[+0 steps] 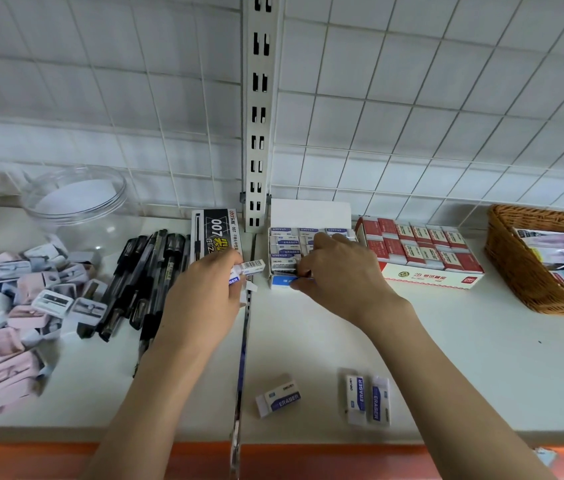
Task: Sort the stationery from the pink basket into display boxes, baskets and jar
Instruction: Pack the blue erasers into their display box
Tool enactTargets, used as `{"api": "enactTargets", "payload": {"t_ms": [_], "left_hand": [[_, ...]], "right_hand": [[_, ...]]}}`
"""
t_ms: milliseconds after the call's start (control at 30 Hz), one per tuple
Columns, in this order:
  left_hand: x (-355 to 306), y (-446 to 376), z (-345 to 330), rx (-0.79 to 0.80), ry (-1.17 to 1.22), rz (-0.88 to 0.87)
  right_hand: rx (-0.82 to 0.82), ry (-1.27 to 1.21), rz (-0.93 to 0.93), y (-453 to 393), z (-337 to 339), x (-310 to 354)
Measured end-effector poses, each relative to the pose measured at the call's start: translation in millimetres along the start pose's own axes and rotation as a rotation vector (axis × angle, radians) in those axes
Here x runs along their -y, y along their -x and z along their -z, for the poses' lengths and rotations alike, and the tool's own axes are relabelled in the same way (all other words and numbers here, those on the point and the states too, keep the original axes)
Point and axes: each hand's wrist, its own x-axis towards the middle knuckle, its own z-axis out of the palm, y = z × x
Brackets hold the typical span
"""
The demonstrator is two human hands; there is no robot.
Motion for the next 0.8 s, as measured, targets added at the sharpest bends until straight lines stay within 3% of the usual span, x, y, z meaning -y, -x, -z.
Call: {"api": "enactTargets", "payload": {"t_ms": [667, 800], "left_hand": [[-2.5, 2.9, -1.7, 0.016, -0.012, 0.015], [-4.3, 3.9, -2.4, 0.027, -0.012, 0.039]], "right_hand": [[-0.184, -0.037, -0.051, 5.8, -16.5, 3.8], [-0.087, -0.031, -0.057, 9.7, -17.1, 2.5]]}}
